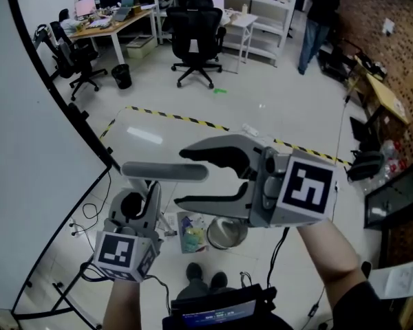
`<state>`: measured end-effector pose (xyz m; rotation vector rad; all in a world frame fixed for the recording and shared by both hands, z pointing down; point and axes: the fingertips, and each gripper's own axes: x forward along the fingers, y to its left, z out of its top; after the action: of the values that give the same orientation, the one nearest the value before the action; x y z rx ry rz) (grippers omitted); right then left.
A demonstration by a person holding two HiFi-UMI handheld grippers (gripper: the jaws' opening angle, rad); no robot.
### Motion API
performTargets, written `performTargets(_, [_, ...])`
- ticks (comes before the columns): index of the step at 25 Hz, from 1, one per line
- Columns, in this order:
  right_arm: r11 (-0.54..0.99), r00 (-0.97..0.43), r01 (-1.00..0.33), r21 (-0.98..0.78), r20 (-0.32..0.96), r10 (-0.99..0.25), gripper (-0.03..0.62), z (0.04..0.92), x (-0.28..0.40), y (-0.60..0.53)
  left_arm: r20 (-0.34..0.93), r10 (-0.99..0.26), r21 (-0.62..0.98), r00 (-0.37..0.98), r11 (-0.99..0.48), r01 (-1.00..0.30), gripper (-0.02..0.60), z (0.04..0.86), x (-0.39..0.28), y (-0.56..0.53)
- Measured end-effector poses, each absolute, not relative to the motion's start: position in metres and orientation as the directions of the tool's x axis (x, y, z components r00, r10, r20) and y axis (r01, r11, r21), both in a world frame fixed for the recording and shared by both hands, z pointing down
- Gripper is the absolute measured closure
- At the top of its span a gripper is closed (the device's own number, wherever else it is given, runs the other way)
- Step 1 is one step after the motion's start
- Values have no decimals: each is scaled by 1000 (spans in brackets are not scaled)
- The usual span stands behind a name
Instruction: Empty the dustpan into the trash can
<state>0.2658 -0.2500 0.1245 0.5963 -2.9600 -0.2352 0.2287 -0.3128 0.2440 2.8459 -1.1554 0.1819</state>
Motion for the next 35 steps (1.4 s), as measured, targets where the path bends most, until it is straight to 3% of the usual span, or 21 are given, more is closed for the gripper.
performTargets(3, [903, -909, -379, 204, 100, -404, 306, 120, 261, -250, 112, -674, 21, 730, -733, -680, 526, 232, 240, -312])
performTargets(9, [893, -901, -400, 206, 89, -424, 454, 119, 264, -253, 99, -626, 46, 774, -774, -632, 526, 230, 249, -309])
performTargets(15, [897, -894, -390, 207, 147, -423, 450, 136, 264, -269, 99, -576, 57, 811, -810, -583, 526, 244, 250, -323])
performTargets(29, [912, -914, -372, 173, 105, -392, 447, 135, 277, -274, 96, -470, 32, 877, -880, -475, 529, 248, 272, -325])
performTargets(35, [937, -938, -310, 158, 110, -329, 447, 126, 331, -231, 101, -503, -31, 858, -864, -503, 532, 234, 318, -281])
